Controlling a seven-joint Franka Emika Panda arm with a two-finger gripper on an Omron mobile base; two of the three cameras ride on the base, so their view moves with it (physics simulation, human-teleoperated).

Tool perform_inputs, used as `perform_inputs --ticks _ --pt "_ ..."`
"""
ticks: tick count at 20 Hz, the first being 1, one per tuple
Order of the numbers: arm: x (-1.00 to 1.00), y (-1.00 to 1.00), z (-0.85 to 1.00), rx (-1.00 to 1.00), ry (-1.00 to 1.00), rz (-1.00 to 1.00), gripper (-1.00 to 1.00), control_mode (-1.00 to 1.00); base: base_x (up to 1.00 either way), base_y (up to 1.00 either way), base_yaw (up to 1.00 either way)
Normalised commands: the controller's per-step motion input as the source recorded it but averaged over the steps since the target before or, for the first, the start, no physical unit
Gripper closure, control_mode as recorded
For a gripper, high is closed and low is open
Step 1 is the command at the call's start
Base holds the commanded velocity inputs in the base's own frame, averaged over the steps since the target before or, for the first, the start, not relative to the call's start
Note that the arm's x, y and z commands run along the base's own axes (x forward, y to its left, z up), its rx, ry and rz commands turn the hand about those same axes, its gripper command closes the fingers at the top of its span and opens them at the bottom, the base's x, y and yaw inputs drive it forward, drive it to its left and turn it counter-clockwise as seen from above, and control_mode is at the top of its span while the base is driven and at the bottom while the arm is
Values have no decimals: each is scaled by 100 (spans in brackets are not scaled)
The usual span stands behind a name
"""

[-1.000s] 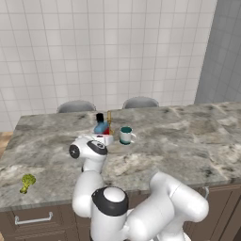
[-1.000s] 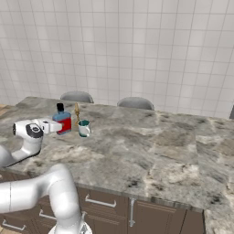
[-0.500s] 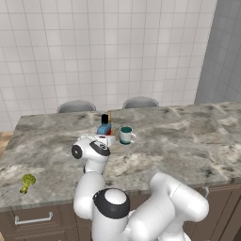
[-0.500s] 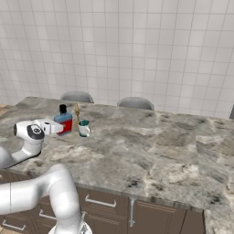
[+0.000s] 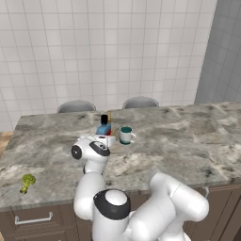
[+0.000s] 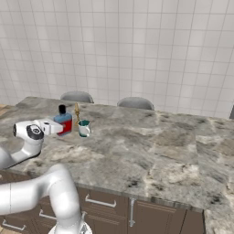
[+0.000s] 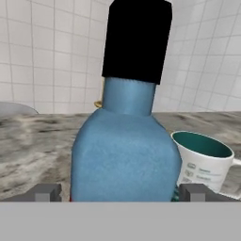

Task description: Open the cabinet directly in front. Then move the liquor and the mug to the dining counter with the candle on it.

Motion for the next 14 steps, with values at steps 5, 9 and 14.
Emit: perform_inputs --ticks 5,9,14 --pt "-14 0 29 0 -1 -3 -100 -100 0 0 0" --pt "-1 0 42 0 0 -5 -100 -100 0 0 0" --pt "0 0 50 0 0 -5 -100 -100 0 0 0"
